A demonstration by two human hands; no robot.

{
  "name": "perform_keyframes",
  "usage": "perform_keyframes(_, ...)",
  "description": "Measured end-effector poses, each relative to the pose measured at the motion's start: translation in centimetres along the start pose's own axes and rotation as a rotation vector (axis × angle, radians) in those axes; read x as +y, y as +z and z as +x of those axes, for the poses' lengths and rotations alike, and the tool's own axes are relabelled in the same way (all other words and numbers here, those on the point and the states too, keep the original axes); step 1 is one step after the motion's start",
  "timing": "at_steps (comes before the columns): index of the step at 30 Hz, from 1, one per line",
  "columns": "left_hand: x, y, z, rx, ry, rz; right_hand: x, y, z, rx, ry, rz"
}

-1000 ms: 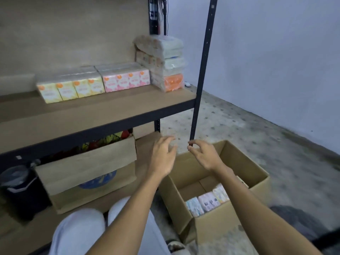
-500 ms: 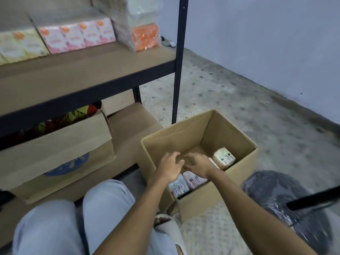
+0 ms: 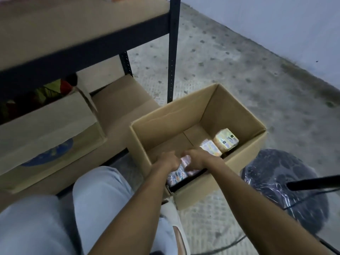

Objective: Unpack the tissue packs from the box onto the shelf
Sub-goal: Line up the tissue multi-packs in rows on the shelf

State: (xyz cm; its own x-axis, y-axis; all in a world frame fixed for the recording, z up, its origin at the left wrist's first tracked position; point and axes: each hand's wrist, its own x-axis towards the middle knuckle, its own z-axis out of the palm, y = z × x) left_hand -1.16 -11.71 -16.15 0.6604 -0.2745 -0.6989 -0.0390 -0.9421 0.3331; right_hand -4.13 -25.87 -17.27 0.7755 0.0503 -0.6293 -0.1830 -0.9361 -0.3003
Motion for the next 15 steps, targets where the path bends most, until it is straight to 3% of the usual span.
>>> perform_keyframes(4,-0.2,1.6,0.6,-0.075,0.009,0.000,0.1,1.1,0.3,-0.033,0.002,-0.074)
perform_keyframes(15,-0.3,3.8,2.1,-0.159,-0.069,-0.291,2.4,-0.2,1.8,-0.132,-0.004,-0.152)
